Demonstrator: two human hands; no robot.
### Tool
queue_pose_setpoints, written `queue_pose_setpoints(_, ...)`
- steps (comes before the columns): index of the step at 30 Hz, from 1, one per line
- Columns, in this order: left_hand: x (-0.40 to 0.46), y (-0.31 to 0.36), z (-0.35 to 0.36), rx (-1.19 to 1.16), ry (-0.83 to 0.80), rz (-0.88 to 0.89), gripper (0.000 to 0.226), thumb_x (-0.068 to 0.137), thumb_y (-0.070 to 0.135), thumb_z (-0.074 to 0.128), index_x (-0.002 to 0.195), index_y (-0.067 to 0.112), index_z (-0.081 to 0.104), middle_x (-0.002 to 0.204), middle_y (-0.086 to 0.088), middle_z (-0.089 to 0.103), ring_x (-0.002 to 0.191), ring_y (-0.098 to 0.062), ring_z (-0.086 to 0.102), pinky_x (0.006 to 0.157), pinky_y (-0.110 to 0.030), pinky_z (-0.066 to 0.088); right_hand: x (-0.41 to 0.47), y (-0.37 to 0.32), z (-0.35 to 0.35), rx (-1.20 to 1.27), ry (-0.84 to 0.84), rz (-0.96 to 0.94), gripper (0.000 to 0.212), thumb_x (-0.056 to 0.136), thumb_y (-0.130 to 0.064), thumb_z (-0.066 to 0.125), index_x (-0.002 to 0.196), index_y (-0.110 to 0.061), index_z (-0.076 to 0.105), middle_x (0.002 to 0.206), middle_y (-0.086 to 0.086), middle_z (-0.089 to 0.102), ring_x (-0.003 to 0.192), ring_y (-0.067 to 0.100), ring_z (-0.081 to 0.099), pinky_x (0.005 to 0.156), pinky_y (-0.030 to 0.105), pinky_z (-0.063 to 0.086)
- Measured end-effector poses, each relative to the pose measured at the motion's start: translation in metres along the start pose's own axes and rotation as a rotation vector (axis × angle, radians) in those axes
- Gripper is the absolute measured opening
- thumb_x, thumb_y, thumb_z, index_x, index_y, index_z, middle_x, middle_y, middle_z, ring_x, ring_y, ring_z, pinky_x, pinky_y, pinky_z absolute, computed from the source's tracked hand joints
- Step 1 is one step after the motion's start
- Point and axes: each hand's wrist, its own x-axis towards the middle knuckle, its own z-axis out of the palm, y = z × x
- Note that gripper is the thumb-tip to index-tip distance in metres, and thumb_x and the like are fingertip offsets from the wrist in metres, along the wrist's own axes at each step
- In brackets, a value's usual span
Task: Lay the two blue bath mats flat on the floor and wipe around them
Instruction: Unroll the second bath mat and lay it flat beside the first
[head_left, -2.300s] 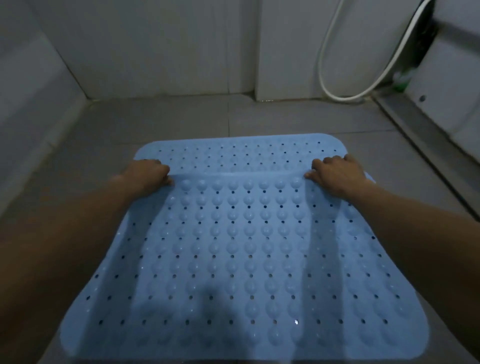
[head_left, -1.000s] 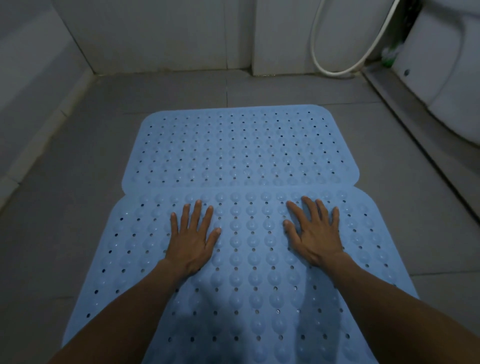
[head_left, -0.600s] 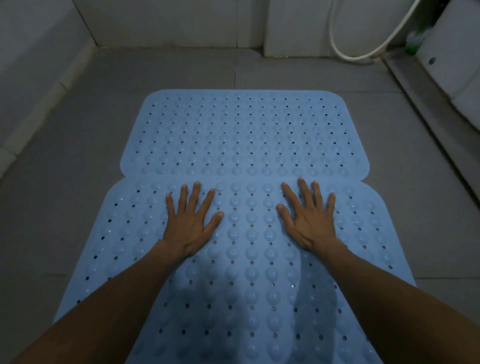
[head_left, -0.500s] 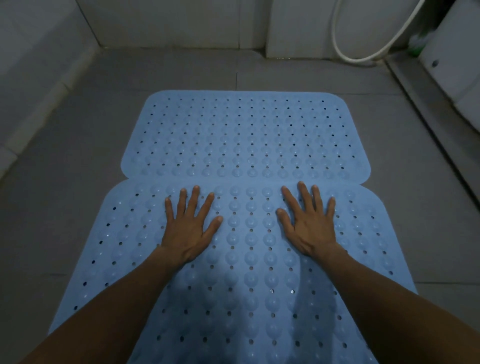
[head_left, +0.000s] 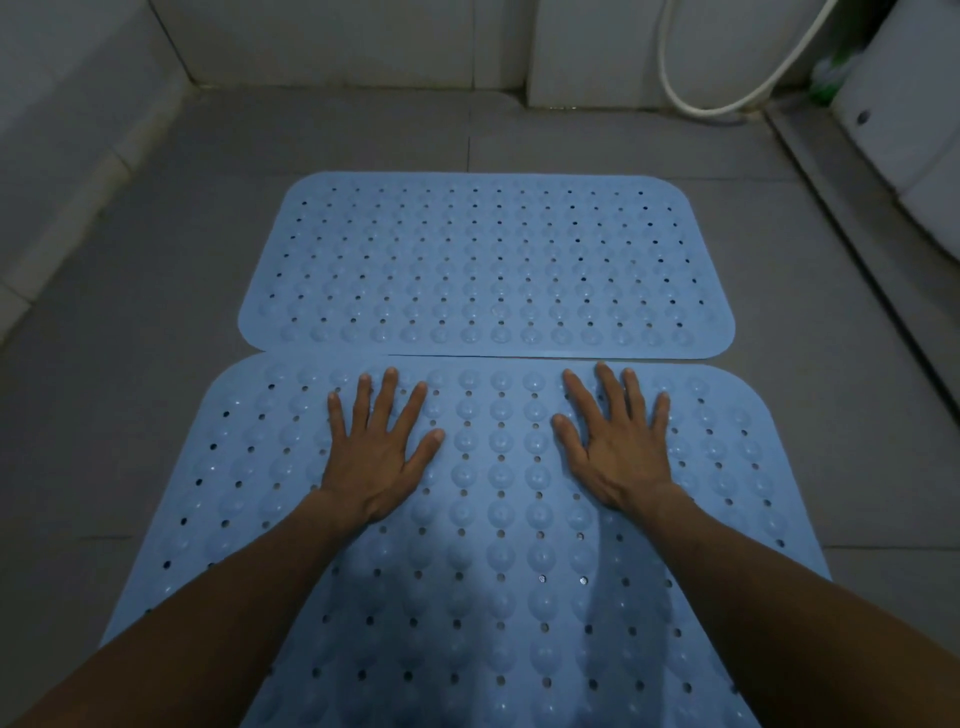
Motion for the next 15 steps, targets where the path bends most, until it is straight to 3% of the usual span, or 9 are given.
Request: queue_pose_setpoints(15,0.0034,0.0022,-0.0016,0.001,0.013,-0.012,0.072,0.088,0.072,-0.002,0.151,0.039,-0.015,0.161,0.002,-0.024,0.147,-0.024,-0.024,0.117,-0.056,-0.014,0.0073,0.0058,-0.002,0.01,0.041,-0.027,0.068,0.091,-0.072,0.003,0.154,-0.047,-0.006,0.166,-0.003,-0.007,0.152,0.024,-0.013,0.118,0.061,-0.008)
